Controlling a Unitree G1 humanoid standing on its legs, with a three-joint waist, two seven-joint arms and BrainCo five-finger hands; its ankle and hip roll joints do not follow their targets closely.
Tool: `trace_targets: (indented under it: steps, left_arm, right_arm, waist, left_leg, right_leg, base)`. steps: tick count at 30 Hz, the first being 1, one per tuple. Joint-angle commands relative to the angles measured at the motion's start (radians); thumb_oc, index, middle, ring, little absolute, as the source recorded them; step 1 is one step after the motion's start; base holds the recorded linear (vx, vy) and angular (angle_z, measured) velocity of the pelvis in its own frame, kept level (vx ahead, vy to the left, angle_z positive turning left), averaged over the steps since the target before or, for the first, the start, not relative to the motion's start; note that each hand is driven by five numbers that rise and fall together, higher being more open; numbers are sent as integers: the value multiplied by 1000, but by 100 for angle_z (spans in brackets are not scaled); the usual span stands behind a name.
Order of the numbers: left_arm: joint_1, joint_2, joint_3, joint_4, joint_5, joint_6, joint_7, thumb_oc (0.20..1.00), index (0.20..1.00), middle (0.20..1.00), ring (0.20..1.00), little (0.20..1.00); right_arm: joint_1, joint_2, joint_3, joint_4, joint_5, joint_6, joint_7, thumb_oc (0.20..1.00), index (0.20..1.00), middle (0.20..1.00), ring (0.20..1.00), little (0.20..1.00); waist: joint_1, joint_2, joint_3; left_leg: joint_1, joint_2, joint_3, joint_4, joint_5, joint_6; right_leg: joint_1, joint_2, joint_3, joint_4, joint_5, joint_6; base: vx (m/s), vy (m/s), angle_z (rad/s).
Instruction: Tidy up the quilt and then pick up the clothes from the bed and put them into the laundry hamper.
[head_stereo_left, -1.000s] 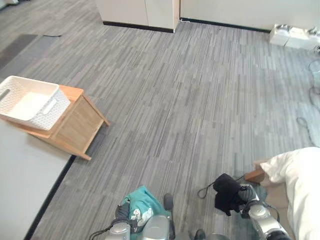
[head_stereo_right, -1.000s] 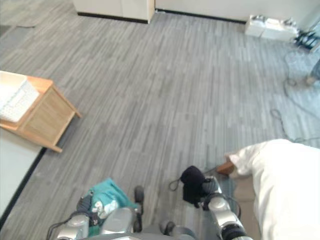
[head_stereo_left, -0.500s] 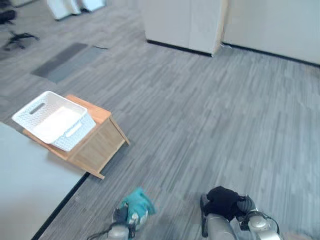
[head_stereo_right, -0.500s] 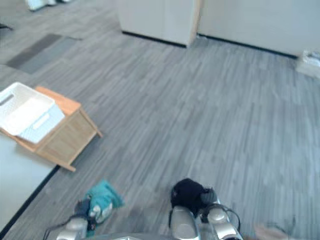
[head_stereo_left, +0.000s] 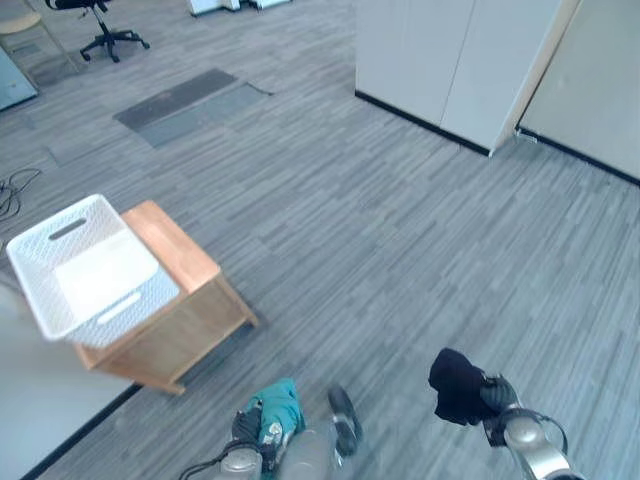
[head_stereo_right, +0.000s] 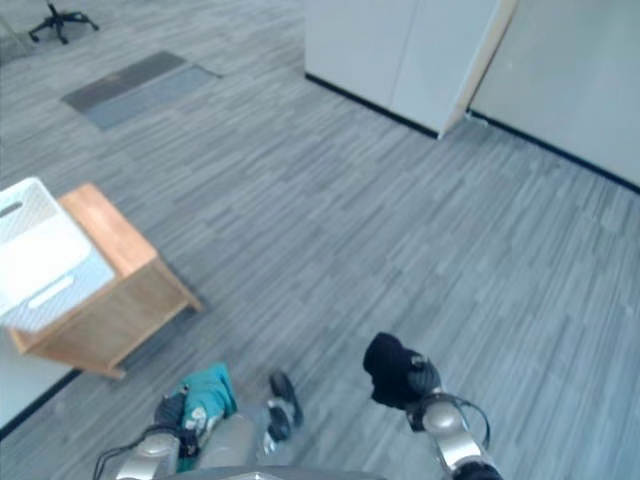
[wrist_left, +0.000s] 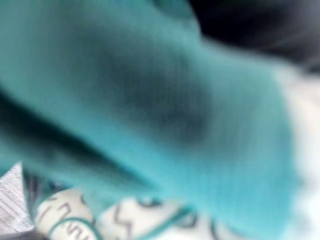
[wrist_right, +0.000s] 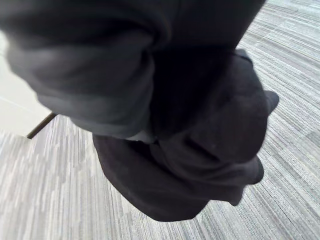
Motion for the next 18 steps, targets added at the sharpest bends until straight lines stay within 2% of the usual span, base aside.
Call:
trace_targets:
  steps: [1,2,4,5,7,8,9,10,11,12,13,14,15,16,17,18]
  left_arm:
    - [-48,41,-30,-25,20,-6,42,200,200,200,200,200]
    - [-56,46,-28,-17,17,-4,50,200,200,200,200,200]
    - [-73,55,-28,-12,19,-7,63,200,200,200,200,200]
    - [-81,58,-37,-13,34,-17,72,200,200,200,200,200]
    - [-91,60,-39,-12,36,-23,74,200,200,200,200,200]
    - [-91,60,-39,-12,36,-23,74,200,200,200,200,200]
    - [-93,53,-34,10,46,-24,80,200,200,200,200,200]
    - [-101,53,-28,32,61,-18,85,200,200,200,200,200]
    - [-101,53,-27,32,61,-18,85,200,200,200,200,200]
    - [-96,51,-19,53,51,-36,84,200,200,200,200,200]
    - [-96,51,-19,53,51,-36,84,200,200,200,200,200]
    - [-78,39,-14,64,23,-45,80,200,200,200,200,200]
    - [-70,34,-3,49,-2,-55,75,200,200,200,200,200]
    - [-70,35,-3,49,-2,-55,75,200,200,200,200,200]
    - [-62,33,-3,33,-11,-55,69,200,200,200,200,200]
    - [-48,37,-4,-1,-3,-50,67,200,200,200,200,200]
  right_arm:
    - [-92,-12,-81,-52,-33,-44,-17,200,200,200,200,200]
    - [-96,-8,-82,-47,-31,-43,-18,200,200,200,200,200]
    - [-96,-6,-84,-46,-21,-46,-21,200,200,200,200,200]
    - [-88,-8,-91,-54,-4,-52,-22,200,200,200,200,200]
    - [-84,-14,-100,-53,6,-51,-34,200,200,200,200,200]
    - [-84,-14,-100,-53,6,-51,-34,200,200,200,200,200]
    - [-78,-15,-108,-52,9,-50,-43,200,200,200,200,200]
    - [-73,-20,-107,-51,-7,-37,-50,200,200,200,200,200]
    - [-73,-21,-107,-51,-7,-37,-50,200,200,200,200,200]
    - [-75,-19,-92,-42,-15,-42,-26,200,200,200,200,200]
    - [-75,-19,-91,-42,-15,-42,-26,200,200,200,200,200]
    - [-94,-33,-68,-37,-21,-52,-9,200,200,200,200,200]
    - [-100,-51,-67,-48,-25,-61,-2,200,200,200,200,200]
    - [-100,-50,-67,-47,-25,-61,-2,200,200,200,200,200]
    - [-103,-63,-70,-55,-22,-62,-4,200,200,200,200,200]
    - [-105,-87,-81,-65,-27,-58,-2,200,200,200,200,200]
  waist:
    - [15,21,45]
    - [12,42,49]
    - [-1,55,63]
    - [-13,55,68]
    - [-26,45,67]
    - [-26,45,67]
    - [-43,44,62]
    - [-68,34,58]
    - [-68,36,60]
    - [-59,24,53]
    - [-61,24,54]
    - [-51,30,59]
    - [-39,26,68]
    - [-41,25,65]
    - [-33,17,74]
    - [-15,-2,83]
  left_leg:
    - [154,27,-82,-54,-94,-130]
    - [186,52,-102,-87,-74,-131]
    - [235,57,-173,-125,-72,-145]
    - [266,60,-247,-132,-86,-176]
    - [284,70,-309,-133,-107,-212]
    - [284,70,-309,-133,-107,-212]
    - [307,75,-358,-141,-126,-227]
    - [347,87,-409,-143,-155,-243]
    - [350,89,-409,-142,-158,-244]
    - [370,98,-459,-71,-203,-249]
    - [369,99,-461,-67,-206,-249]
    - [317,119,-497,123,-158,-268]
    - [244,134,-484,260,-118,-275]
    - [239,132,-486,261,-115,-275]
    - [170,146,-462,371,-94,-270]
    - [71,166,-353,442,-83,-266]
  right_leg:
    - [-189,-195,87,303,233,86]
    - [-249,-192,77,346,231,59]
    - [-331,-190,83,304,178,29]
    - [-363,-185,99,125,141,9]
    - [-343,-191,130,-191,144,12]
    - [-342,-190,130,-192,145,12]
    - [-370,-183,217,-295,162,22]
    - [-406,-163,366,-351,204,59]
    - [-404,-161,365,-348,201,59]
    - [-397,-159,372,-311,197,55]
    - [-395,-159,369,-311,197,55]
    - [-350,-142,340,-282,176,23]
    - [-319,-148,301,-286,160,4]
    - [-322,-150,299,-287,162,4]
    - [-284,-157,259,-308,152,-13]
    - [-214,-165,176,-337,127,-34]
  base:
    - [306,31,147]
    - [454,7,182]
    - [571,-159,154]
    - [685,-305,115]
    - [493,-294,166]
    - [420,-267,190]
    - [642,-352,148]
    - [648,-351,125]
    - [717,-389,163]
    - [328,-182,144]
    - [641,-454,147]
    - [426,-401,114]
    - [421,-401,128]
    - [167,-245,131]
    - [253,-355,128]
    - [260,-351,108]
